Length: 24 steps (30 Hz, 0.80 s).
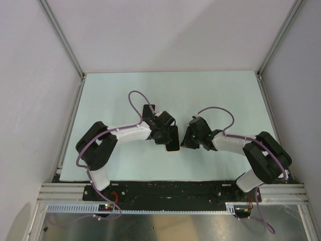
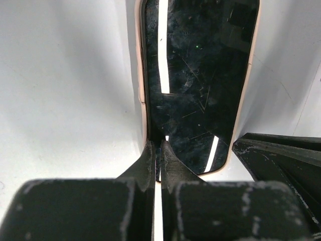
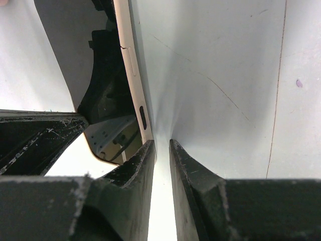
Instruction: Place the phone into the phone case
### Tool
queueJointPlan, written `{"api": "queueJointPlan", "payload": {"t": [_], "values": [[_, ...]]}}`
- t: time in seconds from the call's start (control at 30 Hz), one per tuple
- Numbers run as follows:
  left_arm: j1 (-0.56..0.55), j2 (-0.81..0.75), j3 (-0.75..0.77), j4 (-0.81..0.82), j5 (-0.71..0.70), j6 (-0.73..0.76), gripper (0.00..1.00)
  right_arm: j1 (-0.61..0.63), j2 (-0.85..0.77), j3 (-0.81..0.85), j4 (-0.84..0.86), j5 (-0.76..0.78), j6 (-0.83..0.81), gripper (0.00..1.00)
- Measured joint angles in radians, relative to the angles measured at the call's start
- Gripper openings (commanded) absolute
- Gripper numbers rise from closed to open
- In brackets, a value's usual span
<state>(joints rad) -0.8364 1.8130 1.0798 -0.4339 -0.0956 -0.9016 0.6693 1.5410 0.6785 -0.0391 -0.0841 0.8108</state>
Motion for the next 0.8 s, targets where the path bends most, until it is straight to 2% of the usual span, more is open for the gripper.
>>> {"api": "queueJointPlan", "payload": {"t": [0.3, 0.5, 0.63, 0.8], "values": [[0.0, -0.004, -0.011, 0.014, -0.002, -0.015, 0.0, 0.0, 0.001, 0.006, -0.009, 0.001, -0.002, 0.27], [-0.006, -0.026, -0.028, 0.04, -0.019, -0.008, 0.0, -0.011, 0.0, 0.025, -0.042, 0.011, -0.024, 0.33], [-0.016, -0.037, -0.031, 0.043, -0.041, 0.008, 0.07, -0.044, -0.004, 0.037, -0.068, 0.011, -0.046, 0.35], [-0.021, -0.058, -0.029, 0.043, -0.051, 0.038, 0.2, -0.098, -0.023, 0.072, -0.106, 0.011, -0.075, 0.37]]}}
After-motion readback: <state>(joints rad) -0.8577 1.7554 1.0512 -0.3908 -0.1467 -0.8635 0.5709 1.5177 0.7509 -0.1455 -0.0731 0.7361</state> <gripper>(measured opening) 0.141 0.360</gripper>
